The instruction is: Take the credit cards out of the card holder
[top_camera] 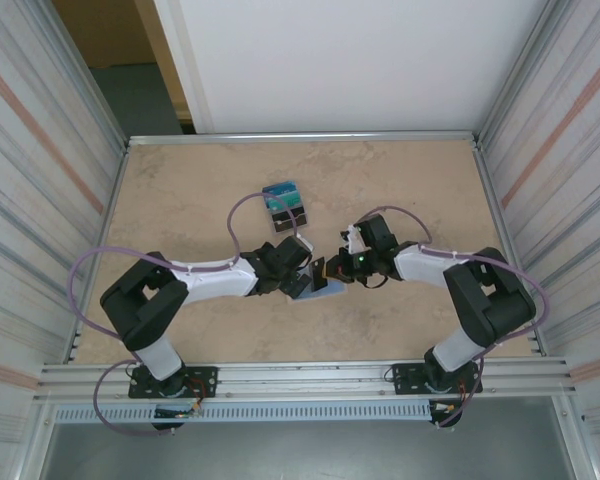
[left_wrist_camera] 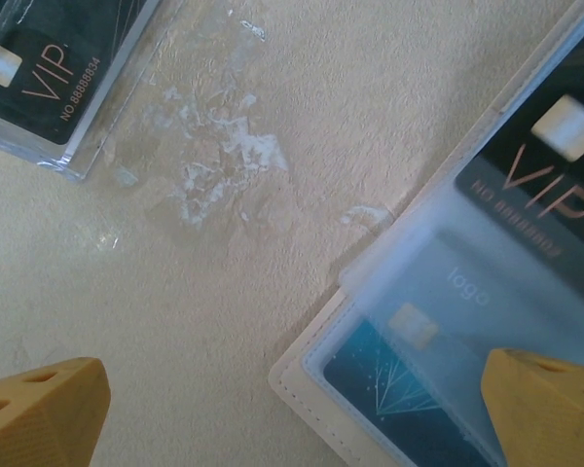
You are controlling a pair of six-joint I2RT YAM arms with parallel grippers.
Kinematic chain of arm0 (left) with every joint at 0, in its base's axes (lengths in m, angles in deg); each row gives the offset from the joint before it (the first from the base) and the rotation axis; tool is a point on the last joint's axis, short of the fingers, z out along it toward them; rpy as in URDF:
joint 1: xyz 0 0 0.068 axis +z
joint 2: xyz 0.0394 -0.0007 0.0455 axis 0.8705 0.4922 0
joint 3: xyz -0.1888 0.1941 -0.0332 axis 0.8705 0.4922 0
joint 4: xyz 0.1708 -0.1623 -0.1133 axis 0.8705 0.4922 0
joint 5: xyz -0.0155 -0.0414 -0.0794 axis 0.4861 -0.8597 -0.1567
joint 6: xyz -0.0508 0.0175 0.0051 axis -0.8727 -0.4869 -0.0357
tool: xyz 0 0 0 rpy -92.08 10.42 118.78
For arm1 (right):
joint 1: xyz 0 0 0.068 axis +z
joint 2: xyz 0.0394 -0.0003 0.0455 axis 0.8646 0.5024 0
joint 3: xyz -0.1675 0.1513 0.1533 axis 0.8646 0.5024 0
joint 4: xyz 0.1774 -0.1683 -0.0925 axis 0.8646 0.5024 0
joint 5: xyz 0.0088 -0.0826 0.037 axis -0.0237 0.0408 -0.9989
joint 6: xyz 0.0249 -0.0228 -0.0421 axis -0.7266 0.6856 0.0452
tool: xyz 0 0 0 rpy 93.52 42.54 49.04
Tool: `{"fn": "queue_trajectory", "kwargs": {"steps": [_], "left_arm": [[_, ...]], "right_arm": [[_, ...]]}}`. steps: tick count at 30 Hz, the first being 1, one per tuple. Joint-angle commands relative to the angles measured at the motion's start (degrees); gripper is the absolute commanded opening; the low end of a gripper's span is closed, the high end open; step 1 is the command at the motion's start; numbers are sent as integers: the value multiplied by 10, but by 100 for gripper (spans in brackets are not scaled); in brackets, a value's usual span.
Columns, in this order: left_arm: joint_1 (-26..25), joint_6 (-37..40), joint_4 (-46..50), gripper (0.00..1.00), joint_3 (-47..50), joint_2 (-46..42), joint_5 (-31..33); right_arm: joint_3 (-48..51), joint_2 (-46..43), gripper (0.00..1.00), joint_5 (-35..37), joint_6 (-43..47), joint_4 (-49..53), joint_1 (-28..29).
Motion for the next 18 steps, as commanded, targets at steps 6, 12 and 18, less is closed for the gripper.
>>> {"fn": "queue_trajectory", "kwargs": {"steps": [6,12,18], "left_arm": [[-5,8,43,99,-9,-106,4],[0,10,43,98,-13,-176,2],[37,12,-5,97,0,-236,-104]], "right_arm": [[-38,-99,2,69,82,127,3],[-50,-180,1,119,143,165,16],[-67,-236,1,140,201,163,42]]}}
